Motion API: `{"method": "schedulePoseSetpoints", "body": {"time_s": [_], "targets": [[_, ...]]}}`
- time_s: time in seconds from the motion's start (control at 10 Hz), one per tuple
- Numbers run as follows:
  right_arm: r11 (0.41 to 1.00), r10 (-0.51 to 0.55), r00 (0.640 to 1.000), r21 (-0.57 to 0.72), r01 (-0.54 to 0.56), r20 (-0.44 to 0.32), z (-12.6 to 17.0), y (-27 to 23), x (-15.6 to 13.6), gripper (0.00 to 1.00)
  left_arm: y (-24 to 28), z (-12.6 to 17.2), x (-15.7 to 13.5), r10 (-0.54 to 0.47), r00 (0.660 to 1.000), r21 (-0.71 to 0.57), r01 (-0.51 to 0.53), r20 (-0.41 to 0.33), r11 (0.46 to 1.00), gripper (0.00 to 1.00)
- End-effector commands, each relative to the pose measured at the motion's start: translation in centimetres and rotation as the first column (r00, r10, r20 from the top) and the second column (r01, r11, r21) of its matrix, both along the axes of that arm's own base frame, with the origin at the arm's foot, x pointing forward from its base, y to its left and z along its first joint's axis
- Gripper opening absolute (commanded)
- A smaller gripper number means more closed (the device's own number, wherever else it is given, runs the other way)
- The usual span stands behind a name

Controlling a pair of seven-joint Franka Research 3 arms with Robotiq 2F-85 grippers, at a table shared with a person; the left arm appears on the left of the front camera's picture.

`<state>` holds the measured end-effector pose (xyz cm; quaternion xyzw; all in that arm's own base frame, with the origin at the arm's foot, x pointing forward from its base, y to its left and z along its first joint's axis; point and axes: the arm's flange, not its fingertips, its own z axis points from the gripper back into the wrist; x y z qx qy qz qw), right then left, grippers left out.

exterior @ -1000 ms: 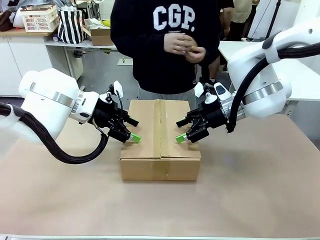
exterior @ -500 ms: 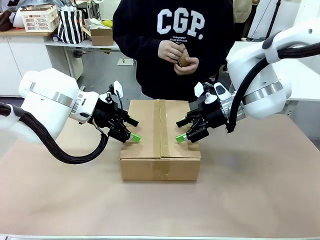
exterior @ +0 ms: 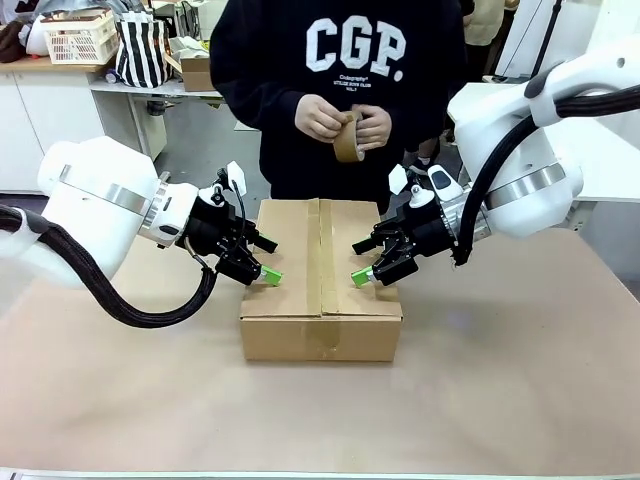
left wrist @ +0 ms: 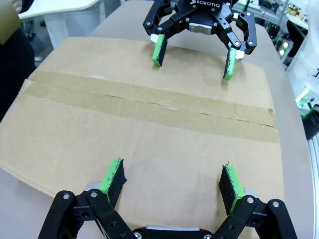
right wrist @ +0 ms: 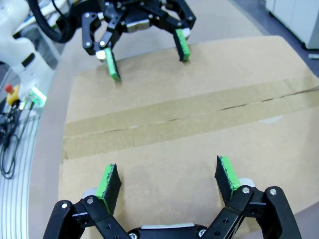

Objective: Pack the gift set into the box.
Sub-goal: Press and hold the closed box until the human finishes sealing it.

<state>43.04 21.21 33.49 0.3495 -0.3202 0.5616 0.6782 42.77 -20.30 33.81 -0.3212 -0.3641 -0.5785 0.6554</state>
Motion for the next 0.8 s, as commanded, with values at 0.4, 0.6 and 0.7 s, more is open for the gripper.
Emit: {"method": "schedulePoseSetpoints", "body": {"time_s": [0.4, 0.6, 0.7], "targets": [[1.0, -0.01, 1.0, -0.016, 0.01, -0.004, -0.01, 0.06, -0.05, 1.0, 0.11, 0.0, -0.03, 0.004, 1.0, 0.002, -0.004, -0.013, 1.0, 1.0], [1.0, -0.01, 1.0, -0.016, 0.01, -0.004, -0.01, 0.06, -0.05, 1.0, 0.11, 0.0, -0.03, 0.004, 1.0, 0.002, -0.004, -0.013, 1.0, 1.0], [1.0, -0.01, 1.0, -0.016, 0.01, -0.004, -0.01, 0.06, -0.05, 1.0, 0.11, 0.0, -0.03, 0.004, 1.0, 0.002, -0.004, -0.013, 1.0, 1.0]]}}
